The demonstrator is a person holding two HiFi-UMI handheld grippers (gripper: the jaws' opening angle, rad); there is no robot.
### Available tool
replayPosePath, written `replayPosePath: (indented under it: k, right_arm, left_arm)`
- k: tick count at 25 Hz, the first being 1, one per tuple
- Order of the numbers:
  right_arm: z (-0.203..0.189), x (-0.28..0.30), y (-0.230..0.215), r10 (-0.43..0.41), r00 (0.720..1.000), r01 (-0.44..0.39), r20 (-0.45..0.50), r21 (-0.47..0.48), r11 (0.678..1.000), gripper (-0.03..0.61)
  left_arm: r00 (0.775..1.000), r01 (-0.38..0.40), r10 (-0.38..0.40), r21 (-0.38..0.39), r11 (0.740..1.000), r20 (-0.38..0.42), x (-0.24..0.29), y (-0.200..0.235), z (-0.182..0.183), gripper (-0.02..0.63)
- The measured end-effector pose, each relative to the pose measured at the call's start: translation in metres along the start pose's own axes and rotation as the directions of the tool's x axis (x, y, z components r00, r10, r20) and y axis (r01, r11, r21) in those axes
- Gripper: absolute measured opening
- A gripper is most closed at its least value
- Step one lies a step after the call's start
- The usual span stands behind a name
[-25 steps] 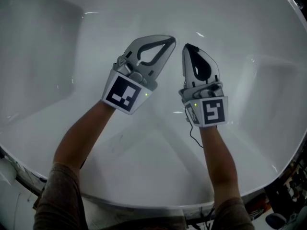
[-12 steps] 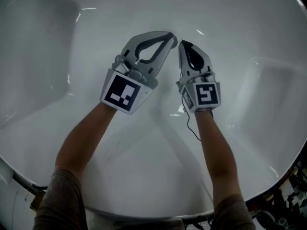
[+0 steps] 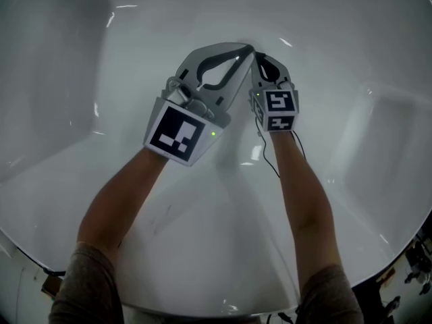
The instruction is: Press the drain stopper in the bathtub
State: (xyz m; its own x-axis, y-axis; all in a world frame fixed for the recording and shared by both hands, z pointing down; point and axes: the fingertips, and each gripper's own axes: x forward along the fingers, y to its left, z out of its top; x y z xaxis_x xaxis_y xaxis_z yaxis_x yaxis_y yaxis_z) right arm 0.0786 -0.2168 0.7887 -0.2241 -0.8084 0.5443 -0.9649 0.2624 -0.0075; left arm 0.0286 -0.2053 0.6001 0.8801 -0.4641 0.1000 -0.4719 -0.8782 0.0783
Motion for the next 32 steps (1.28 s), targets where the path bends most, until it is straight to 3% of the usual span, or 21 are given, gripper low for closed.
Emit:
replayPosePath:
  k: [11, 22, 32]
  right_arm:
    - [-0.060, 0.041, -0.008, -0.002, 0.968, -0.007, -0.251, -0.034, 0.999, -0.001]
    - [-0.068, 0.047, -0.005, 0.000, 0.936, -0.041, -0.353, -0.109, 0.993, 0.002]
    - [-0.070, 0.049, -0.005, -0.002, 0.919, -0.037, -0.395, -0.091, 0.995, 0.002]
  left_arm:
    - [0.999, -0.014, 0.013, -0.025, 1.000, -0.029, -0.008, 0.008, -0.015, 0.000]
    - [0.999, -0.034, 0.032, -0.052, 0.998, -0.035, -0.011, 0.014, -0.020, 0.000]
    - [0.998, -0.038, 0.035, -0.057, 0.998, -0.047, -0.011, 0.012, -0.024, 0.000]
